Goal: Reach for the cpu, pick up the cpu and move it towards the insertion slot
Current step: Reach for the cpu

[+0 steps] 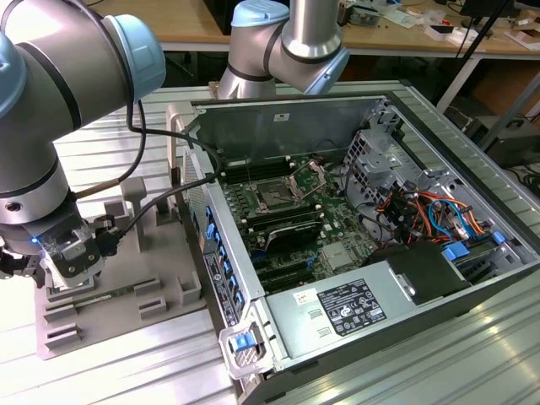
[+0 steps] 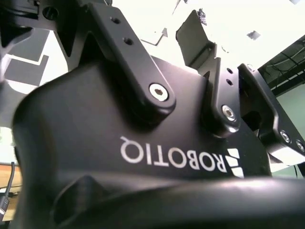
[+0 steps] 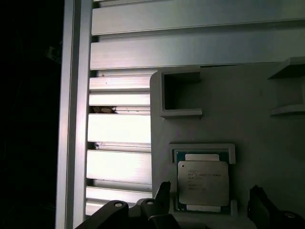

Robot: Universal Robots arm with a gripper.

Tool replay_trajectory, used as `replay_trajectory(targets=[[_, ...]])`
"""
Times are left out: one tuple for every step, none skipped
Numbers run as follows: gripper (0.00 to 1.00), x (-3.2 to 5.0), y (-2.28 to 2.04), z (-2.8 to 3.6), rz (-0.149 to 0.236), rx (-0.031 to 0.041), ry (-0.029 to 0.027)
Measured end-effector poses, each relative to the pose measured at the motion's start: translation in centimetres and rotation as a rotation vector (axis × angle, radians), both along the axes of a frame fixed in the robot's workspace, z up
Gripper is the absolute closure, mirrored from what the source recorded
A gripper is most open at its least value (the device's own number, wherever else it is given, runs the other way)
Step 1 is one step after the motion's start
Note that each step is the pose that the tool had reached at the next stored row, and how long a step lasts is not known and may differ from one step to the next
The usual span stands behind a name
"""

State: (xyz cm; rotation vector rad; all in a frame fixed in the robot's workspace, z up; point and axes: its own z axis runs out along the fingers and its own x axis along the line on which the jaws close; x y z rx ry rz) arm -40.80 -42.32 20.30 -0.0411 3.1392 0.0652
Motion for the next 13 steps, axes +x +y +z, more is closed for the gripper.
replay_trajectory(targets=[[0.26, 0.00, 0.00, 0.00, 0.000, 0.0001, 0.0001], [0.26, 0.00, 0.00, -0.01, 0.000, 0.0001, 0.0000], [0.26, 0.00, 0.04, -0.04, 0.000, 0.0000, 0.0001], [0.26, 0.00, 0.16, -0.11, 0.000, 0.0001, -0.0001], [0.26, 0.00, 0.24, -0.13, 0.000, 0.0000, 0.0001], [0.26, 0.00, 0.37, -0.18, 0.000, 0.0001, 0.0000], [0.26, 0.00, 0.44, -0.24, 0.000, 0.0001, -0.0001], [0.26, 0.01, 0.45, -0.33, 0.000, 0.0001, -0.0001], [0.26, 0.01, 0.46, -0.43, 0.000, 0.0001, 0.0000], [0.26, 0.00, 0.48, -0.63, 0.000, 0.0002, 0.0000], [0.26, 0.00, 0.49, -0.87, 0.000, 0.0002, 0.0000], [0.26, 0.00, 0.49, -1.01, 0.000, 0.0002, 0.0000], [0.26, 0.00, 0.49, -1.13, 0.000, 0.0003, 0.0000]])
